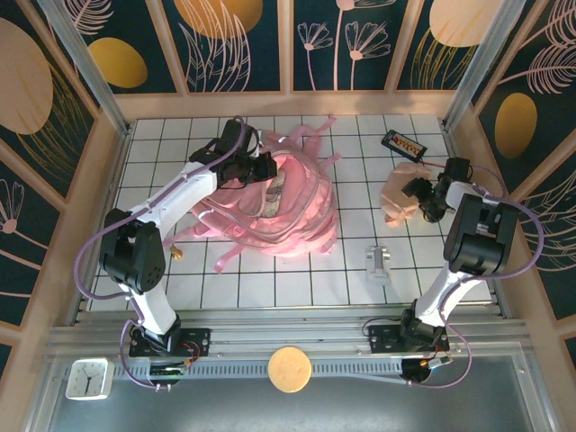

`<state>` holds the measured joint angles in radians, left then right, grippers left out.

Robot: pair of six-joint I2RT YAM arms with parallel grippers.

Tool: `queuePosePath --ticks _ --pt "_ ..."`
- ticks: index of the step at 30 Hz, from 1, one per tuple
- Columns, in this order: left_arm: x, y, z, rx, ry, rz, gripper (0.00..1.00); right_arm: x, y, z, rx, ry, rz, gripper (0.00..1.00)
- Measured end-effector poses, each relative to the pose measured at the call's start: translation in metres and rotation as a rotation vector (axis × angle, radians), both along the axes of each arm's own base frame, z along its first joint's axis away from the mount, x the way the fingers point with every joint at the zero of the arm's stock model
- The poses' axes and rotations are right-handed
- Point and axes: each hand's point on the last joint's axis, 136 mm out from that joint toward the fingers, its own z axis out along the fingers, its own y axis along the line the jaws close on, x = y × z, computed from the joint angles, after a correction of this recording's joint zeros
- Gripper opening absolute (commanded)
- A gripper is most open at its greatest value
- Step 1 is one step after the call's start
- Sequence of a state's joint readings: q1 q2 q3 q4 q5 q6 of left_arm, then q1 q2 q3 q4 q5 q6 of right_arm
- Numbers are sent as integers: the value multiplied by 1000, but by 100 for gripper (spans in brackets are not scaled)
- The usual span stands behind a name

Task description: Pack the student bag

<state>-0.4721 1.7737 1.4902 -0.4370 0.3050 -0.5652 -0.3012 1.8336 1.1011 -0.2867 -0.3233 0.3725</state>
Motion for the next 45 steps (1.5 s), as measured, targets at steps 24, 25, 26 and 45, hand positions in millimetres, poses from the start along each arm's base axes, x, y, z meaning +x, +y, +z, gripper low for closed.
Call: queuePosePath --ticks 24,25,26,45 --pt "-1 -1 5 21 -14 -39 0 -40 212 276 363 -756 613 0" --pt "-1 -1 5 20 -15 -39 0 -45 232 272 410 -735 657 0" --pt "0 -2 6 19 -15 -39 0 -50 253 263 457 -700 699 0" --pt "10 3 12 7 -13 43 0 -7 424 106 111 -101 720 0"
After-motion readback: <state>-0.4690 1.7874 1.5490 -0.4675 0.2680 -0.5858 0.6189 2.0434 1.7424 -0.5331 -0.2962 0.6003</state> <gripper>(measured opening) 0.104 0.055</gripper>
